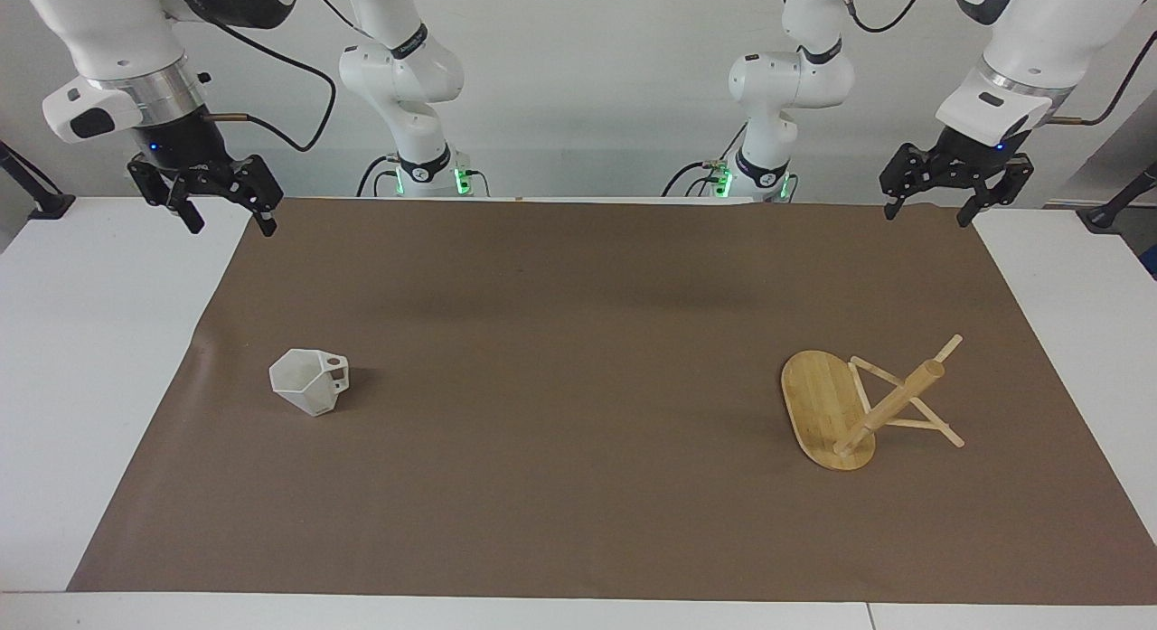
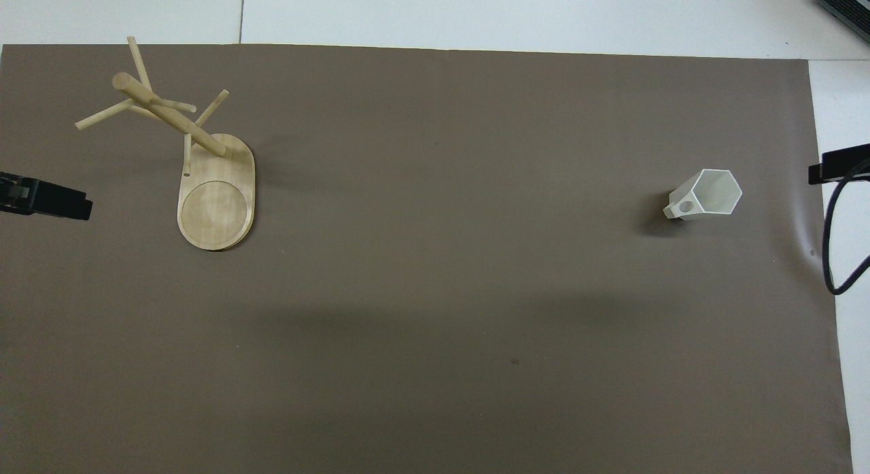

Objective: Hang cup on rack

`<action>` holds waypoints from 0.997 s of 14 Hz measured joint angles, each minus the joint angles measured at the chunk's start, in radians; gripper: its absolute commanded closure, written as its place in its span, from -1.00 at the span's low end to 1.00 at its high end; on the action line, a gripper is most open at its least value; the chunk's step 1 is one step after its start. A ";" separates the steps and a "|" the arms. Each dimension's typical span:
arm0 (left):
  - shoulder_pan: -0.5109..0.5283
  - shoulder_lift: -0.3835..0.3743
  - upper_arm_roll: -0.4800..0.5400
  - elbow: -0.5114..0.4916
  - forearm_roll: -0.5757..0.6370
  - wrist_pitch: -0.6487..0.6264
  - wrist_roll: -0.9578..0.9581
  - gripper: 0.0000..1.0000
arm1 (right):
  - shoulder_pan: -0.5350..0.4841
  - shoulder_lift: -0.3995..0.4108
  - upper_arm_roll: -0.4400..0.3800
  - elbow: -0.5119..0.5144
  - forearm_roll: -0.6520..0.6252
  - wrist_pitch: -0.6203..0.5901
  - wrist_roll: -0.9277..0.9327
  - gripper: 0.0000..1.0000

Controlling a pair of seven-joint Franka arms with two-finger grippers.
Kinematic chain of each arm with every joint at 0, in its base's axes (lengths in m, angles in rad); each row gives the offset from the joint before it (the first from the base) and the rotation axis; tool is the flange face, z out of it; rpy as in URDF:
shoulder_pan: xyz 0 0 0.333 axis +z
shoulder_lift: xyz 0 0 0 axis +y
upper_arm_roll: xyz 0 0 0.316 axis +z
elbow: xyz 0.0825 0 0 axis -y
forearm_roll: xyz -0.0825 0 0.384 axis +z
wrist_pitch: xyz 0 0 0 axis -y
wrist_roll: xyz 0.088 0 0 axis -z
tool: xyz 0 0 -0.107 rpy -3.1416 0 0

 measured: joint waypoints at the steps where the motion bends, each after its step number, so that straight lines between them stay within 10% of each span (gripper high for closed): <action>1: 0.000 0.000 0.000 0.000 0.000 0.000 0.000 -1.00 | 0.000 0.000 0.000 -0.001 0.000 0.000 0.000 -1.00; 14: 0.000 0.000 0.000 0.000 0.000 0.000 0.001 -1.00 | 0.000 -0.001 0.000 -0.031 0.000 0.004 -0.003 -1.00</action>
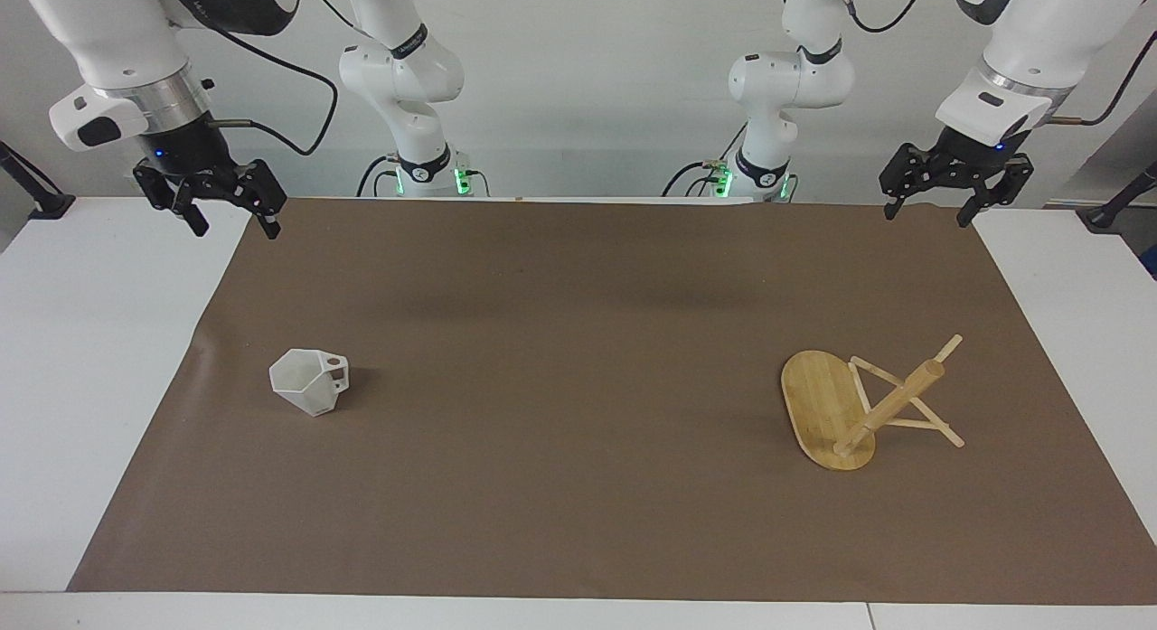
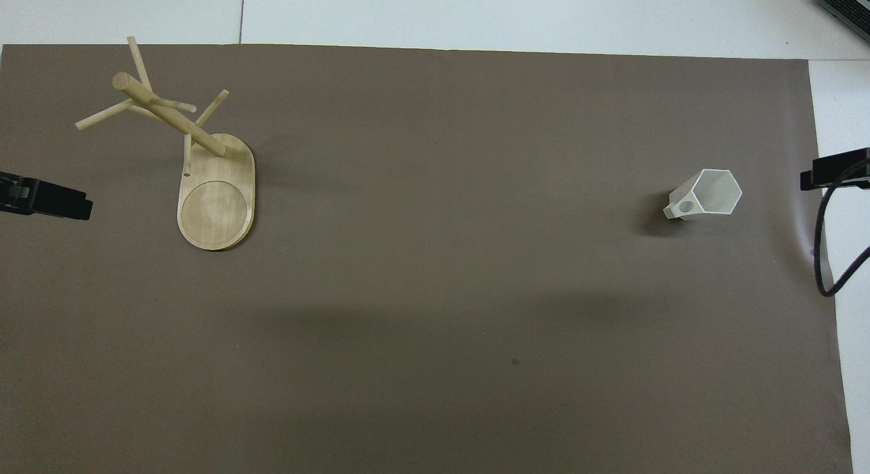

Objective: Hang cup on rack

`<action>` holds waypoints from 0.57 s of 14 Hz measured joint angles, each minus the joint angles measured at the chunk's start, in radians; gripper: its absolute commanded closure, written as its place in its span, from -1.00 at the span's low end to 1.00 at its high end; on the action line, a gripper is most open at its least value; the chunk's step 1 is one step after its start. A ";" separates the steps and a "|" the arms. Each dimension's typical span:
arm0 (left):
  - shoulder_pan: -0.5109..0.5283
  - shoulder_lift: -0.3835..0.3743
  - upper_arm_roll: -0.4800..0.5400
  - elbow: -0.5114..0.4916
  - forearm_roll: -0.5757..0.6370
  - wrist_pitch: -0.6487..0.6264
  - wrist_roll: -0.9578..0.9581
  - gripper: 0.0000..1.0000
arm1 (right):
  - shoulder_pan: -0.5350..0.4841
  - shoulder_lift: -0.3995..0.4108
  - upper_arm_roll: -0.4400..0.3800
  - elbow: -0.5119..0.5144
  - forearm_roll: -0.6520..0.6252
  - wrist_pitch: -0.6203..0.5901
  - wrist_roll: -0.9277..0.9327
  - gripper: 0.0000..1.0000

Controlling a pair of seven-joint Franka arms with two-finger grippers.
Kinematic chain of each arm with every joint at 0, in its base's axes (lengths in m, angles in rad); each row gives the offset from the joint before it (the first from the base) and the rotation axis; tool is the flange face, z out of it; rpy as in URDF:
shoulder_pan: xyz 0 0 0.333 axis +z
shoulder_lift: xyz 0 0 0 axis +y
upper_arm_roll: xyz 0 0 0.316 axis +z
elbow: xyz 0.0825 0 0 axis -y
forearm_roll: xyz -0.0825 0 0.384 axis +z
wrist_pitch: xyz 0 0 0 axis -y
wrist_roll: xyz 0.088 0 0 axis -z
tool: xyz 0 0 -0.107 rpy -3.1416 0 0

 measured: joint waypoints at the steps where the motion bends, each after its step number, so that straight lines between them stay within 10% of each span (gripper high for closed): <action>1: 0.000 0.000 0.000 0.000 0.000 0.000 0.000 -1.00 | 0.000 0.000 0.000 -0.010 0.000 0.014 -0.010 -1.00; 8: 0.000 0.000 0.000 0.000 0.000 0.000 0.001 -1.00 | 0.000 0.003 -0.005 -0.165 0.000 0.210 -0.143 -1.00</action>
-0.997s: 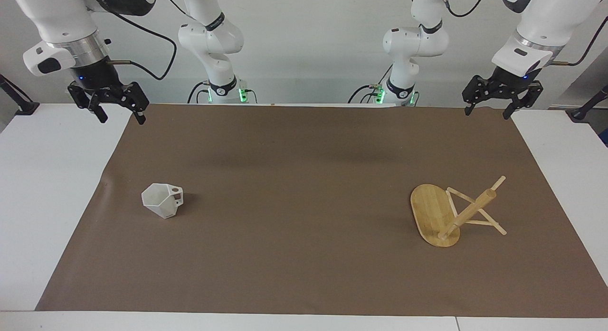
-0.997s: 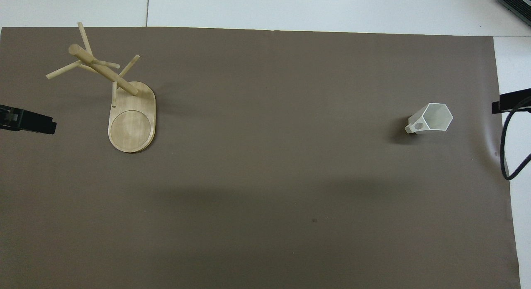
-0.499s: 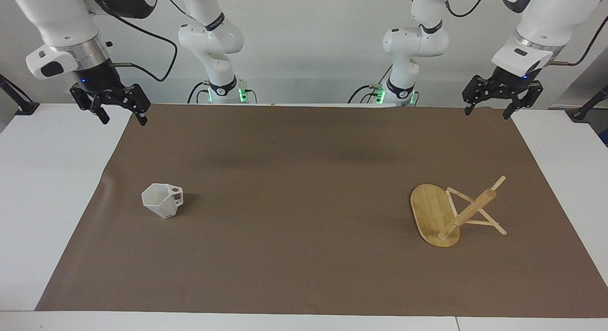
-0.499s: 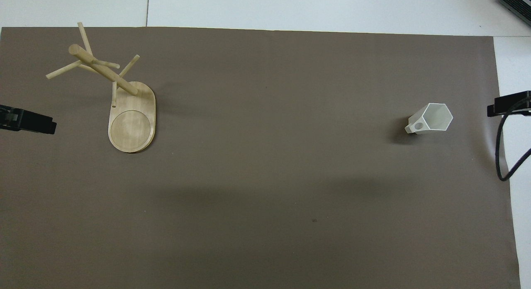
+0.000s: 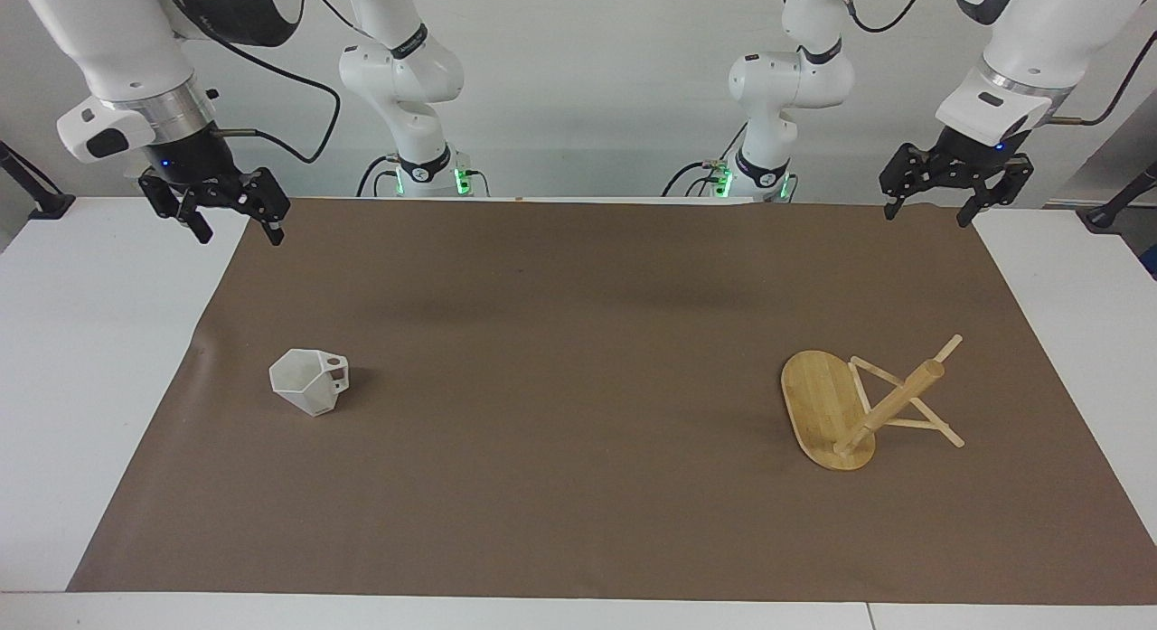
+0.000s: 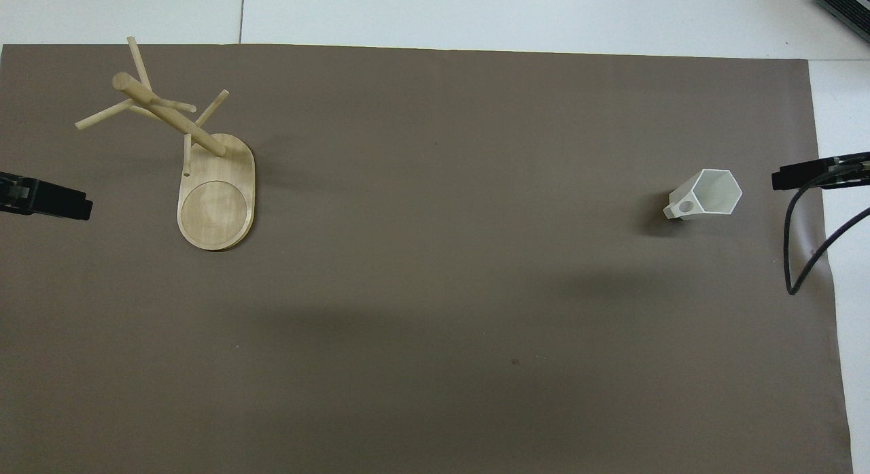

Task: Hang cup on rack
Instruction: 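Reach the right gripper to the white cup and close on it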

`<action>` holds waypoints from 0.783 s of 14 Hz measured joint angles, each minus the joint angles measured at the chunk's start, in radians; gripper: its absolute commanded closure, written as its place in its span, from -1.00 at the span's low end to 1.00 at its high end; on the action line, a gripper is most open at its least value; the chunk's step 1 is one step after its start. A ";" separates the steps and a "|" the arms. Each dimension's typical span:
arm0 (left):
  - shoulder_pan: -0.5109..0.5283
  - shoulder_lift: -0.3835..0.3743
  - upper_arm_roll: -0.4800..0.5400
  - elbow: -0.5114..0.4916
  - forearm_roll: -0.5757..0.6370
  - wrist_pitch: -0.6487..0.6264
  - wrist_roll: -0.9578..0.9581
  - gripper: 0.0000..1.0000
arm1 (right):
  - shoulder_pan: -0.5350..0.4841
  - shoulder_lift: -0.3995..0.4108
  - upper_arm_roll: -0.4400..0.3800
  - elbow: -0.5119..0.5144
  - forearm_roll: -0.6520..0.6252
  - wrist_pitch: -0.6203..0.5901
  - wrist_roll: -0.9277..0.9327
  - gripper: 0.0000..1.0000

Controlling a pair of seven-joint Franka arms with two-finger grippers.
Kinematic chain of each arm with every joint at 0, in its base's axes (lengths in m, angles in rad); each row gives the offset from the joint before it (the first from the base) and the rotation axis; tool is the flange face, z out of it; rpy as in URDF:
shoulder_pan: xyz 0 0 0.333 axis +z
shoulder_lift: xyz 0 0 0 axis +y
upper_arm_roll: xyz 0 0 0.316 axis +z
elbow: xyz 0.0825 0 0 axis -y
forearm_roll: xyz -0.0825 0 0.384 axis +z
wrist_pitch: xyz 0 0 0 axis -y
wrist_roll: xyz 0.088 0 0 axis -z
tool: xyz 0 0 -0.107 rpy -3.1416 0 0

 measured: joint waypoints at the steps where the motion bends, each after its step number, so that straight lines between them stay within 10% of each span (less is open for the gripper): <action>1: 0.000 0.000 0.000 0.000 0.000 0.000 0.000 -1.00 | 0.000 0.004 0.000 -0.029 0.000 0.033 -0.001 -1.00; 11: 0.000 0.000 0.000 0.000 0.000 0.000 0.000 -1.00 | -0.005 0.145 -0.045 -0.156 0.000 0.321 -0.218 -1.00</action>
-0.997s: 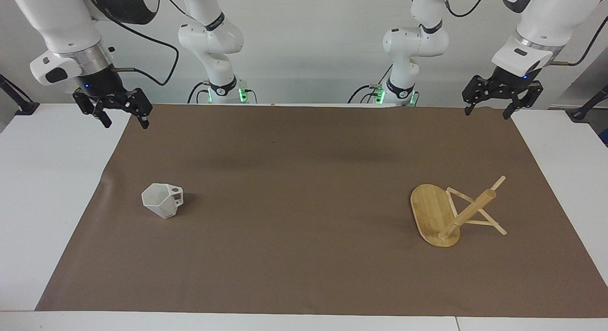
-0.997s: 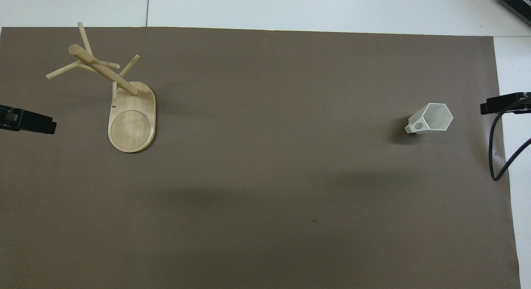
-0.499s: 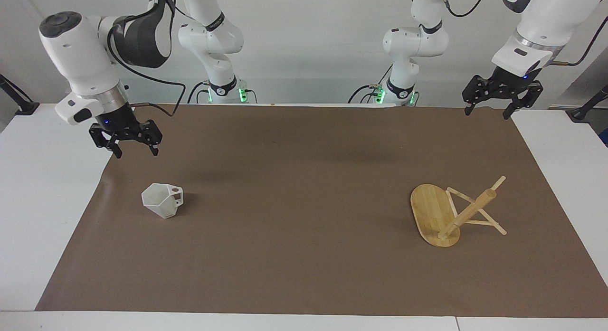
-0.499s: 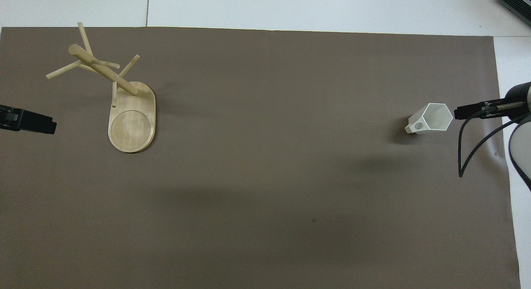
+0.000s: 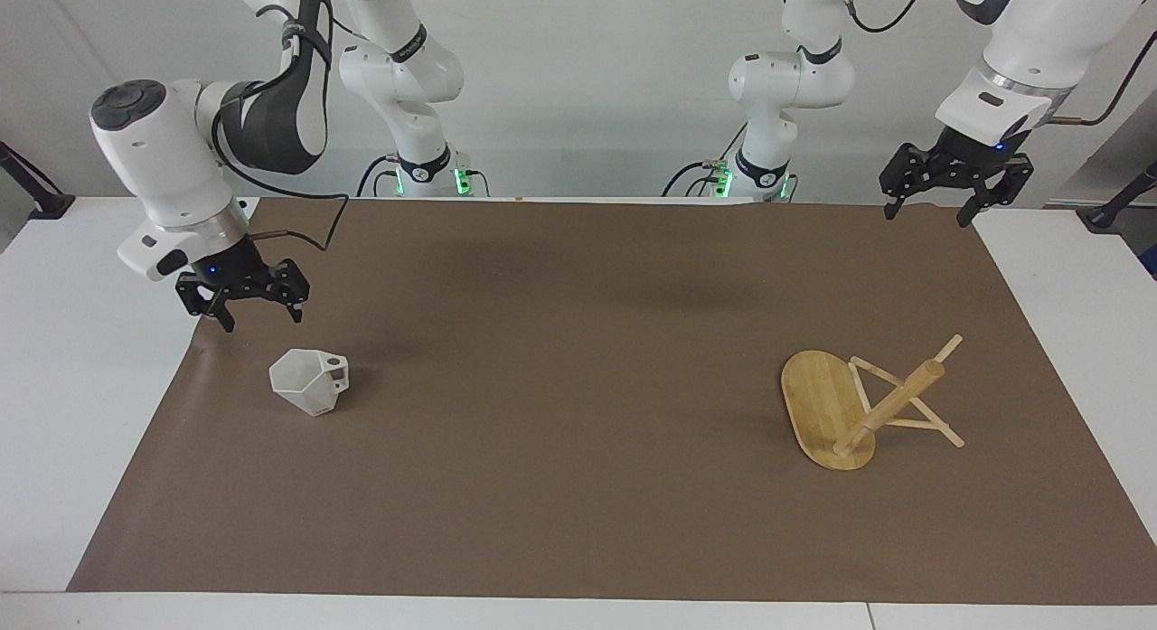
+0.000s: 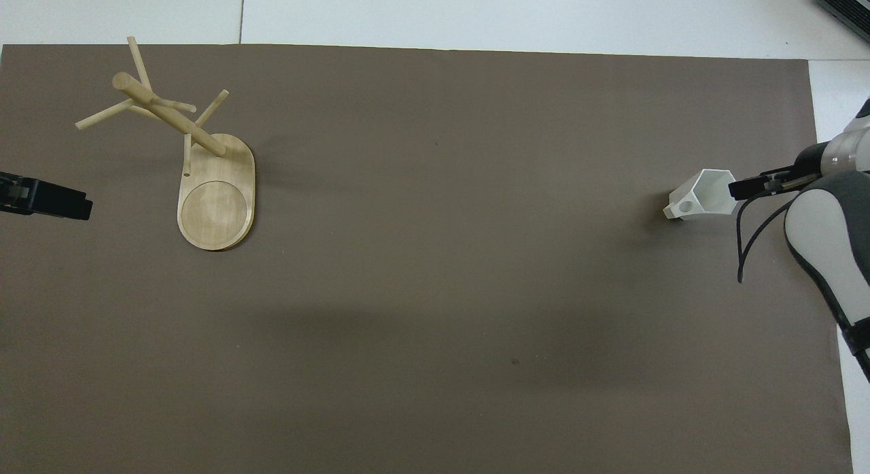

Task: Hang cup on rack
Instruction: 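Reach the right gripper to the white cup and close on it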

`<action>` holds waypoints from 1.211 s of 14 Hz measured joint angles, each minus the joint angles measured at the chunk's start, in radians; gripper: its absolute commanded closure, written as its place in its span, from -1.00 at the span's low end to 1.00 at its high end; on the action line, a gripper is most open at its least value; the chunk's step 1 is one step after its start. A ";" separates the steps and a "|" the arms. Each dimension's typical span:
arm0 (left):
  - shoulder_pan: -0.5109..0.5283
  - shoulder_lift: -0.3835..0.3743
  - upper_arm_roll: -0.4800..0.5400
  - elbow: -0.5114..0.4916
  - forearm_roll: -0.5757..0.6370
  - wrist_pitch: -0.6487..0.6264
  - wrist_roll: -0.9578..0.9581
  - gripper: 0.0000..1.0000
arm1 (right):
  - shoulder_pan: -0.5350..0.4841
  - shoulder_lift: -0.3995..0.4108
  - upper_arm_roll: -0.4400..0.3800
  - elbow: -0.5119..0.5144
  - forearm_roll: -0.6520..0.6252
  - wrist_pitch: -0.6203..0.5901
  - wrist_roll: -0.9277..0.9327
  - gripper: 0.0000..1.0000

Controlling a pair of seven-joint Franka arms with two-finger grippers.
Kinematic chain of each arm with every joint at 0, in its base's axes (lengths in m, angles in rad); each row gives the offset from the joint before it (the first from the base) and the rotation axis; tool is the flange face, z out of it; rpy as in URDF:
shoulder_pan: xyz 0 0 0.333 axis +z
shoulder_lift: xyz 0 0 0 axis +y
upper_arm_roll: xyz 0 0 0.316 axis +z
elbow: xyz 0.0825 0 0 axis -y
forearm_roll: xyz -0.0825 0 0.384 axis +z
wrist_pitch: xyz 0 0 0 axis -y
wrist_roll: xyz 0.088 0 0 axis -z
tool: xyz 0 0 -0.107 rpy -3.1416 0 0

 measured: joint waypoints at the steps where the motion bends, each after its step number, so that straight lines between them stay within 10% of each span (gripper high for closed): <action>1: 0.000 0.000 0.000 0.000 0.000 0.000 0.000 -1.00 | 0.000 0.010 0.000 -0.005 0.000 0.020 0.000 -1.00; 17: 0.001 0.000 0.001 -0.001 0.000 0.000 0.000 -1.00 | -0.019 0.099 -0.012 -0.082 0.009 0.207 0.035 -0.82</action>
